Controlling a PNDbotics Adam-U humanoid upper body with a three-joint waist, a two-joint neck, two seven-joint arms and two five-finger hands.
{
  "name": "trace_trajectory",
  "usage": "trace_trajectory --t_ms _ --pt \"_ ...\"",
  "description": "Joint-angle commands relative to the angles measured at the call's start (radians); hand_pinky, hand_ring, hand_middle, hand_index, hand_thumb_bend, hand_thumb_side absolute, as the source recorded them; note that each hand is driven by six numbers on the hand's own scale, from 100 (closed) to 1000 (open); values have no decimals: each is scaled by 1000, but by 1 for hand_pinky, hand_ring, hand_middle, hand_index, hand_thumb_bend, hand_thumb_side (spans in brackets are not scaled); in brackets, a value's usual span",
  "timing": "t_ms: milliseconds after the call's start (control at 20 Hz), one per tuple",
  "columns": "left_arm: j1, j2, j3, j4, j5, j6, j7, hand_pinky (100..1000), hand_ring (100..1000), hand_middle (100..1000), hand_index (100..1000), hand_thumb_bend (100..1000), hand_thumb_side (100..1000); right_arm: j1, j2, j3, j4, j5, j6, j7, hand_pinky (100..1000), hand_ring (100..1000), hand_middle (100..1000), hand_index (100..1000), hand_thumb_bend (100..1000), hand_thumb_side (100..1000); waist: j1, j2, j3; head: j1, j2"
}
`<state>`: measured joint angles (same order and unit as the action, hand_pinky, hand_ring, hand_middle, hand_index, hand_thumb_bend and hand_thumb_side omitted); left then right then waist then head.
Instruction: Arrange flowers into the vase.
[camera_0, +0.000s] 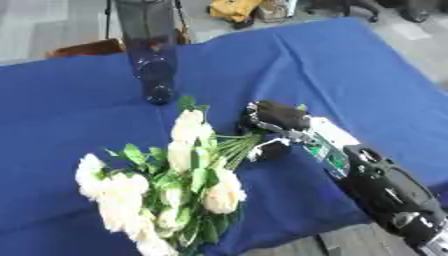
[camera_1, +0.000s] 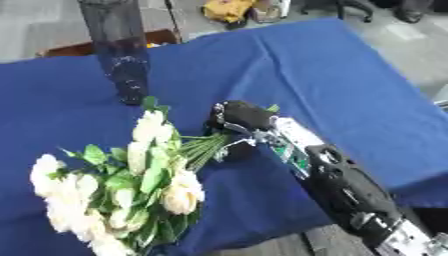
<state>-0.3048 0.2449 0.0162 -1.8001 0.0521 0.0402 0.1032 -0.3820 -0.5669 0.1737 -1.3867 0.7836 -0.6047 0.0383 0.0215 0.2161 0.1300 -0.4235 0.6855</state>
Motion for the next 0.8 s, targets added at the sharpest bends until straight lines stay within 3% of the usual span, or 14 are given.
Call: trace_trajectory --t_ms 50,400,800 --pt "-5 8 3 -13 3 -1 4 386 570 614 771 637 652 -10 -18 -8 -16 -25 17 -13 100 186 100 430 100 722 8 -6 1 -1 4" --pt "-5 7 3 -12 5 0 5 386 570 614 771 636 654 -7 -21 -13 -35 -20 29 -59 100 159 100 300 100 913 8 -8 -1 -1 4" --pt "-4 9 4 -12 6 0 7 387 570 613 770 634 654 -4 -40 -31 -60 -32 38 -111 100 133 100 197 100 994 6 -14 -4 1 3"
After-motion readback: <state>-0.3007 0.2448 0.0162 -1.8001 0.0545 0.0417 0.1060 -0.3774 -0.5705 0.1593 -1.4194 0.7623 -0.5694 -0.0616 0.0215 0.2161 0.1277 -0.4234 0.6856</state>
